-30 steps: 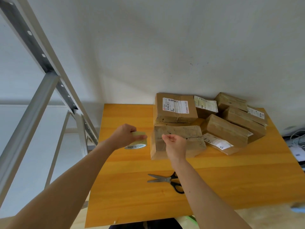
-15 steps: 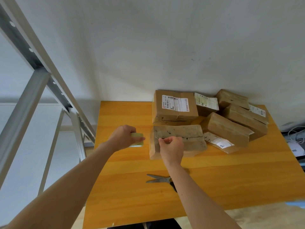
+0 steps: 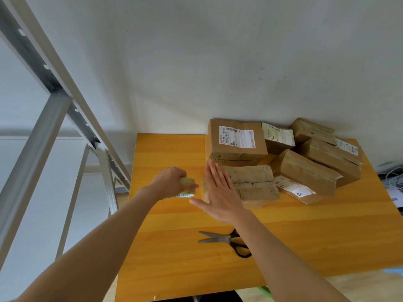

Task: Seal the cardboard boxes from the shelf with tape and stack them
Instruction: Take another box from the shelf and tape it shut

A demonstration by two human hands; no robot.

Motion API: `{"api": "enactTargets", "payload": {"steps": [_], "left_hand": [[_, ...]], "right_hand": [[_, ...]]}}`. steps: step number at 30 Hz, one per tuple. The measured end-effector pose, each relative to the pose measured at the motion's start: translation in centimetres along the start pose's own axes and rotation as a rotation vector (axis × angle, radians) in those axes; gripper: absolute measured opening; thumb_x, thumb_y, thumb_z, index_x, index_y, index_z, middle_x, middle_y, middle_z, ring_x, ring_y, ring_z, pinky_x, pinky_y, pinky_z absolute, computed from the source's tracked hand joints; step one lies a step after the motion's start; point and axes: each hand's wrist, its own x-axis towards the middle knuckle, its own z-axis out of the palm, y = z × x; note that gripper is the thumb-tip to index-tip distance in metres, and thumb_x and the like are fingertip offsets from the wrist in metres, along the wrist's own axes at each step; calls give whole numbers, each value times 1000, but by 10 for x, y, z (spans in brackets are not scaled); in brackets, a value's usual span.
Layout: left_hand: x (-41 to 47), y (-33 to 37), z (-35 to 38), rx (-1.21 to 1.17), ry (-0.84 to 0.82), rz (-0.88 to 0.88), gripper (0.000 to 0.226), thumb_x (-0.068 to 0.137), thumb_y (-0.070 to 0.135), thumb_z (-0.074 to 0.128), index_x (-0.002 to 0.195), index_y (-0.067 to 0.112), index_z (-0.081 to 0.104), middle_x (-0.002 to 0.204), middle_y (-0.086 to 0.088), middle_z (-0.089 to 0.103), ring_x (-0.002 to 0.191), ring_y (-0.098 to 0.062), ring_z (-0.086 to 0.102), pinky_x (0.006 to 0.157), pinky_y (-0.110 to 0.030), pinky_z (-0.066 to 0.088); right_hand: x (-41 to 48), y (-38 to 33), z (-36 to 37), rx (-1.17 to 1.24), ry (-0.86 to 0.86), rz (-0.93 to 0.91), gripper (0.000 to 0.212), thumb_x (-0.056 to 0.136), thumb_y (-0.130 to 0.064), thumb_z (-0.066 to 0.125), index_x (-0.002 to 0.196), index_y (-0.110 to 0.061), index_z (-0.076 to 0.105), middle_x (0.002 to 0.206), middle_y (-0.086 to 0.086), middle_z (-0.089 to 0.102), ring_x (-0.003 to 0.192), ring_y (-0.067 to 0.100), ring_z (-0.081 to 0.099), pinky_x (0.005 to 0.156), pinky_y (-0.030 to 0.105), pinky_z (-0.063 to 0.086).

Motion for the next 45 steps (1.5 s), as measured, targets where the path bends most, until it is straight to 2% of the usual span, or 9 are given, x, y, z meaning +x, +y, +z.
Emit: {"api": "enactTargets", "payload": {"steps": [5, 9, 13, 19, 24, 28, 33, 39, 45], "left_hand": [[-6, 3, -8, 157, -105, 50, 73, 40, 90, 59, 69, 23, 49, 65, 6, 55, 60, -11, 50, 51, -29, 40], [-12, 4, -11, 320, -155, 152, 65, 56, 69, 75, 94, 24, 48, 82, 8, 60, 77, -15, 56, 60, -30, 41], [-17, 3, -14, 394, -37, 231, 48, 77, 17, 66, 120, 23, 46, 109, 2, 58, 99, -21, 56, 73, -28, 40], [-31, 1, -36, 320, 237, 242, 53, 85, 11, 60, 134, 20, 43, 120, -1, 55, 106, -22, 52, 75, -26, 34], [-41, 19, -55, 175, 424, 209, 45, 80, 2, 59, 122, 14, 52, 115, -3, 57, 100, -26, 55, 61, -38, 51], [-44, 35, -48, 32, 528, 152, 43, 79, 1, 61, 120, 13, 54, 116, -2, 59, 94, -26, 61, 61, -42, 54], [-39, 50, -26, -235, 408, -22, 29, 92, 13, 52, 121, 16, 54, 92, -1, 66, 74, -21, 63, 52, -33, 50], [-32, 78, -1, -406, 318, -50, 7, 90, 40, 61, 86, 36, 58, 75, 12, 67, 70, -14, 65, 56, -33, 51], [-24, 106, 4, -412, 359, -36, 13, 96, 20, 48, 93, 29, 56, 77, 9, 63, 73, -18, 60, 56, -35, 46]], "right_hand": [[2, 2, -2, -146, -21, -9, 126, 76, -75, 57, 149, -16, -27, 156, 2, -34, 144, 18, -30, 120, 40, -12], [9, -3, -10, -365, 6, -24, 121, 77, -52, 74, 153, -12, -12, 162, 13, -10, 149, 29, -8, 120, 42, -1], [15, -6, -20, -398, 25, -20, 116, 71, -49, 79, 154, -10, 7, 156, 16, 15, 145, 30, 15, 119, 40, 13], [12, -6, -49, -171, 82, -51, 121, 65, -60, 78, 154, -13, 12, 156, 11, 18, 144, 29, 21, 116, 42, 23], [9, -6, -74, -63, 168, -65, 117, 64, -60, 80, 152, -14, 18, 148, 9, 24, 135, 27, 31, 110, 42, 37], [0, 1, -86, 50, 174, -51, 118, 65, -55, 82, 152, -15, 13, 148, 7, 19, 136, 27, 25, 111, 41, 32], [-13, 19, -98, 90, 128, 0, 127, 65, -54, 82, 154, -19, 0, 149, 1, 10, 138, 24, 18, 112, 41, 34], [-30, 42, -112, 42, 44, 40, 128, 62, -56, 83, 152, -12, 4, 147, 0, 9, 140, 23, 18, 115, 39, 32], [-38, 60, -122, 7, 15, 37, 126, 61, -54, 85, 152, -10, 8, 151, 6, 17, 139, 24, 24, 114, 37, 31]]}}
